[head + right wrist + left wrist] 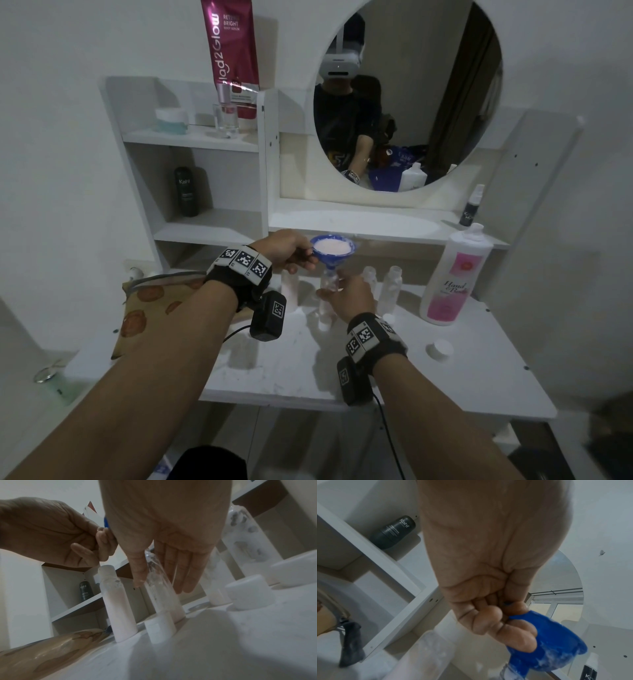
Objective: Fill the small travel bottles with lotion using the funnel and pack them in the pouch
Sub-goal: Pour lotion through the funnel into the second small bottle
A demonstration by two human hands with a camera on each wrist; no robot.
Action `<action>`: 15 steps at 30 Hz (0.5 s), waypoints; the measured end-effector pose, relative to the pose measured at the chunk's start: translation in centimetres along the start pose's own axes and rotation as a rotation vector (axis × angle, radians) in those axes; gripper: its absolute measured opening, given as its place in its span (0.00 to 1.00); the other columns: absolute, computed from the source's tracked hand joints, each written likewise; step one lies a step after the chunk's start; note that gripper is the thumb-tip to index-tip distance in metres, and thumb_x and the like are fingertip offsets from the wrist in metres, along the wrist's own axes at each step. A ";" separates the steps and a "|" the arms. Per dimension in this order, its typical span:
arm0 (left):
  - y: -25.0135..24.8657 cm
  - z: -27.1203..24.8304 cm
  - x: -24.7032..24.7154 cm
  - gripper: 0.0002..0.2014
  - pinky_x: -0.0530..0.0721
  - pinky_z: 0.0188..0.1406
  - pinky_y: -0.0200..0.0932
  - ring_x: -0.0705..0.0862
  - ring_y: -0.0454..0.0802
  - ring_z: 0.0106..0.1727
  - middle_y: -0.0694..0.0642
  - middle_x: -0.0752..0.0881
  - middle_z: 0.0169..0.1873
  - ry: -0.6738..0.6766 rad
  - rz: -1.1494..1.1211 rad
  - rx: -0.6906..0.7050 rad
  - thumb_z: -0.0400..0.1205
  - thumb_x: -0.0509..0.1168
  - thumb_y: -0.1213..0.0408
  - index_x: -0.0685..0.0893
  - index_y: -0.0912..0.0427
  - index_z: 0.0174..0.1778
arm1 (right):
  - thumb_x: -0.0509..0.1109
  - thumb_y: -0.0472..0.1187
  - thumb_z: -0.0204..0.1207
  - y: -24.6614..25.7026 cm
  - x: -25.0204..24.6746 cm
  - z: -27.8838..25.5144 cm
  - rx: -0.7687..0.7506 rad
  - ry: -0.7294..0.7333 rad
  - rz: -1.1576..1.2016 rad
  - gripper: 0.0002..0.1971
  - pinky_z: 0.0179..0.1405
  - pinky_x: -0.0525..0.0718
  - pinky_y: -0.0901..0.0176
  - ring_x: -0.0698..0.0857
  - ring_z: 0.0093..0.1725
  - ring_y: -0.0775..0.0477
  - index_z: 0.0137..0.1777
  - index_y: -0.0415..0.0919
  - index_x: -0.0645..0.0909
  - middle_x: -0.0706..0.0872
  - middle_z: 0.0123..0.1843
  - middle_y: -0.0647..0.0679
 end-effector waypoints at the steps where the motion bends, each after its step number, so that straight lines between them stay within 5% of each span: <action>1: 0.0 0.0 0.0 0.10 0.72 0.18 0.34 0.85 0.51 0.34 0.58 0.86 0.32 -0.001 0.000 -0.001 0.81 0.55 0.74 0.79 0.64 0.36 | 0.79 0.47 0.72 0.0 0.0 0.0 0.001 0.002 0.002 0.24 0.53 0.83 0.52 0.87 0.55 0.43 0.67 0.45 0.80 0.88 0.57 0.45; 15: -0.1 -0.3 0.1 0.10 0.72 0.17 0.34 0.86 0.49 0.30 0.58 0.87 0.31 -0.004 -0.006 0.007 0.81 0.56 0.74 0.79 0.64 0.36 | 0.79 0.47 0.71 0.1 0.0 -0.2 0.003 -0.005 0.007 0.24 0.53 0.82 0.54 0.87 0.54 0.43 0.66 0.45 0.80 0.89 0.56 0.46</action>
Point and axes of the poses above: each hand's wrist, its own z-axis towards the middle knuckle, its own x-axis out of the palm, y = z × x, the point moved 1 cm from there along z, towards the middle knuckle
